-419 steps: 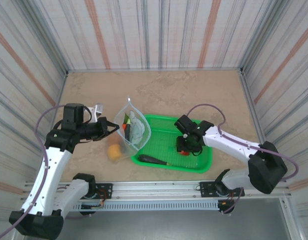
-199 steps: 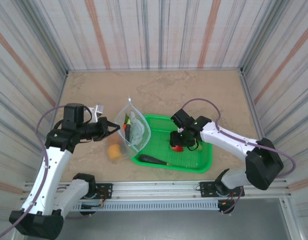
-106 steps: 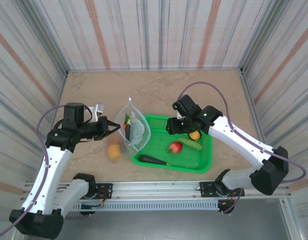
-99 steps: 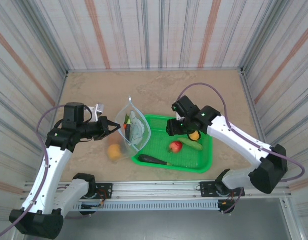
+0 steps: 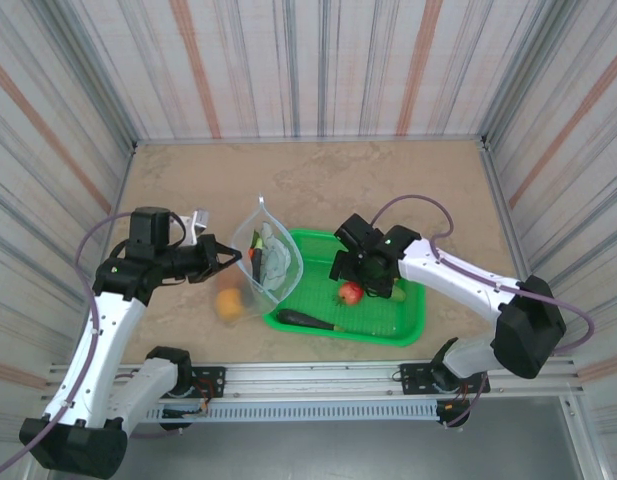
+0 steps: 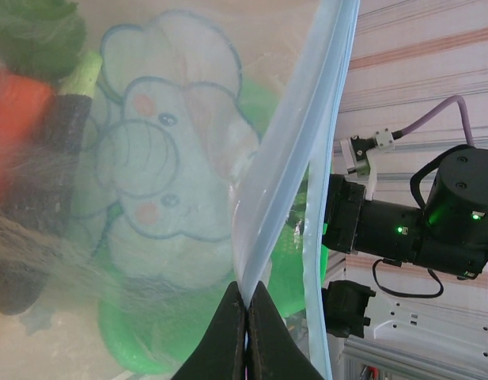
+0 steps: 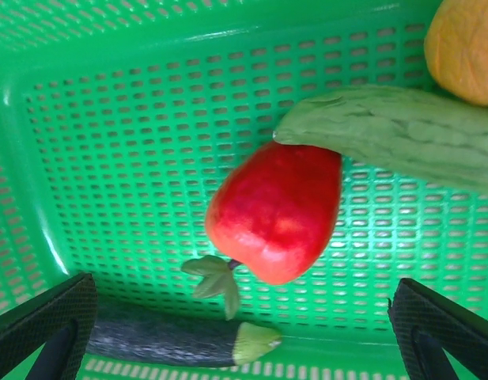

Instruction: Place the food in the zip-top bag and seal the zipper

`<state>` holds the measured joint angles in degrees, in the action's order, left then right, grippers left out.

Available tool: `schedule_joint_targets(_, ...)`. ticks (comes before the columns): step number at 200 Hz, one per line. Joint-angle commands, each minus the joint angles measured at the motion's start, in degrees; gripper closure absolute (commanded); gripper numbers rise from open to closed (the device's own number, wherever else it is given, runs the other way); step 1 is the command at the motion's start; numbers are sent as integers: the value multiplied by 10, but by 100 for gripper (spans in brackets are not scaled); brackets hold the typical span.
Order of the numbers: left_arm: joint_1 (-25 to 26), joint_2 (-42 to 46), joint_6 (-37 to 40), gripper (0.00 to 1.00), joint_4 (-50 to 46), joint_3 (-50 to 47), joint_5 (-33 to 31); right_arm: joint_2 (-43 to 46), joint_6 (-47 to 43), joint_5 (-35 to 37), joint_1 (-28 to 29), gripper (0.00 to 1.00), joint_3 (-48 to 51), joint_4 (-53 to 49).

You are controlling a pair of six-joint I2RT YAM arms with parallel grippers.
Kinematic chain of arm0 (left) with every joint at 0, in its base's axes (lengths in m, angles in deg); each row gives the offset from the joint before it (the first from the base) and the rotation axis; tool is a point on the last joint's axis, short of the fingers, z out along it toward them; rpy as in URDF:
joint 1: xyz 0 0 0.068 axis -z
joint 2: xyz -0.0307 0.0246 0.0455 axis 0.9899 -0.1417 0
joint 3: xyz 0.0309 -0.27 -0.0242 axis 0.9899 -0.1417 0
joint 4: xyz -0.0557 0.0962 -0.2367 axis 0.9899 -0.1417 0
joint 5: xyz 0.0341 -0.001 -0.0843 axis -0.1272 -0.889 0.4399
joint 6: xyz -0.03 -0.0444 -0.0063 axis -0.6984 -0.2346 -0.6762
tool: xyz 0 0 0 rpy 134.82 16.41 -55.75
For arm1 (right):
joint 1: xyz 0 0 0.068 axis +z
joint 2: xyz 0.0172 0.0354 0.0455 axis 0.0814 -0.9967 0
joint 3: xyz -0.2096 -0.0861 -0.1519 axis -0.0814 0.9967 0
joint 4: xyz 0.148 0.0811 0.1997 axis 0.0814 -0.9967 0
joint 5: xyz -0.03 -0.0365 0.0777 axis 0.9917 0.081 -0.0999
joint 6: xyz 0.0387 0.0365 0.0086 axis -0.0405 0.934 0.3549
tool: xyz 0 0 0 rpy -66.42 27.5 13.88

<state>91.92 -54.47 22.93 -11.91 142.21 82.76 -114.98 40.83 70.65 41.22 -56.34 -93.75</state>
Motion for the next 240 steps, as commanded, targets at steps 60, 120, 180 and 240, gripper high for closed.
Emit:
schedule_joint_targets(60,-4,10,0,100,-2,1,12,-82,158,34,-3,8,33,63)
schedule_joint_targets(120,-4,13,8,100,-16,9,8,-132,144,23,6,38,40,99)
schedule_joint_targets(180,-2,10,2,100,-15,11,8,-29,45,79,6,52,10,62)
schedule_joint_targets(240,24,4,-15,100,-4,22,-9,134,-179,37,10,52,-31,187)
